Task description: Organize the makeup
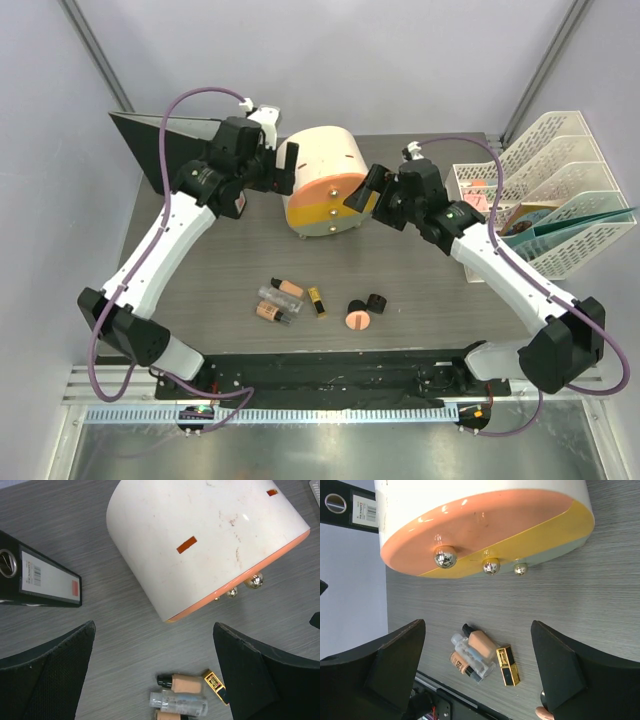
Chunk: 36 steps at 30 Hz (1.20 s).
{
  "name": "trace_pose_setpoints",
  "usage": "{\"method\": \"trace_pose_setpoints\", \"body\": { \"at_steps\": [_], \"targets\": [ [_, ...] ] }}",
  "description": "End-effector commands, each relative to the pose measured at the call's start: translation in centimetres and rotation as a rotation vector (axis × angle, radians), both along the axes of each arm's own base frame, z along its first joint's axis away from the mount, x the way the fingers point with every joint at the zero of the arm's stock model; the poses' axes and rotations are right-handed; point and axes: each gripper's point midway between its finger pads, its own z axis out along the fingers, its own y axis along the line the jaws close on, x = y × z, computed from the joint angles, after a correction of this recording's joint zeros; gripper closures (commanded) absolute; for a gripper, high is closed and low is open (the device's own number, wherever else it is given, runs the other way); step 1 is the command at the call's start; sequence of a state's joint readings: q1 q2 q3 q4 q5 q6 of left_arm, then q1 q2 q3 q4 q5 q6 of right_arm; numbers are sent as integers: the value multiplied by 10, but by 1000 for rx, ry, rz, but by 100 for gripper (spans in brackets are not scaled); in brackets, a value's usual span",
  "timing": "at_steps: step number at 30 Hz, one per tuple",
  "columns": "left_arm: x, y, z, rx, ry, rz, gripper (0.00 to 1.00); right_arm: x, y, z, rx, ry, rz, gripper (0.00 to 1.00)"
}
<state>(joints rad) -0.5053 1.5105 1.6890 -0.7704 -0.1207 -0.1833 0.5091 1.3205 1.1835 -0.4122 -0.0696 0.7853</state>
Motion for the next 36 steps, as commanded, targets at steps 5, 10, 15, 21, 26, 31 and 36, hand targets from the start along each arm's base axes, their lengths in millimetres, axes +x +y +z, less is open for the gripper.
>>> {"method": "trace_pose_setpoints", "body": {
  "at_steps": [5, 10, 15, 21, 26, 31, 36],
  "targets": [
    [4, -2, 31, -51, -93, -12, 0, -8, 13, 26, -188, -133, 93, 7],
    [20, -12, 23, -46, -32, 3, 16, -8, 22, 38, -307, -206, 106, 7],
    [35, -30, 36, -122, -28, -3, 82, 0, 21, 45, -373, -263, 77, 9],
    [44, -67, 40, -271, 27, -77, 100, 18, 25, 41, -443, -287, 80, 16],
    [49, -87, 36, -332, 78, -128, 100, 29, 43, 34, -438, -306, 121, 37],
    [51, -89, 32, -336, 100, -117, 94, 43, 51, 31, -446, -311, 106, 37],
    [52, -92, 17, -329, 141, -113, 100, 53, 54, 30, -459, -325, 87, 39]
  ]
}}
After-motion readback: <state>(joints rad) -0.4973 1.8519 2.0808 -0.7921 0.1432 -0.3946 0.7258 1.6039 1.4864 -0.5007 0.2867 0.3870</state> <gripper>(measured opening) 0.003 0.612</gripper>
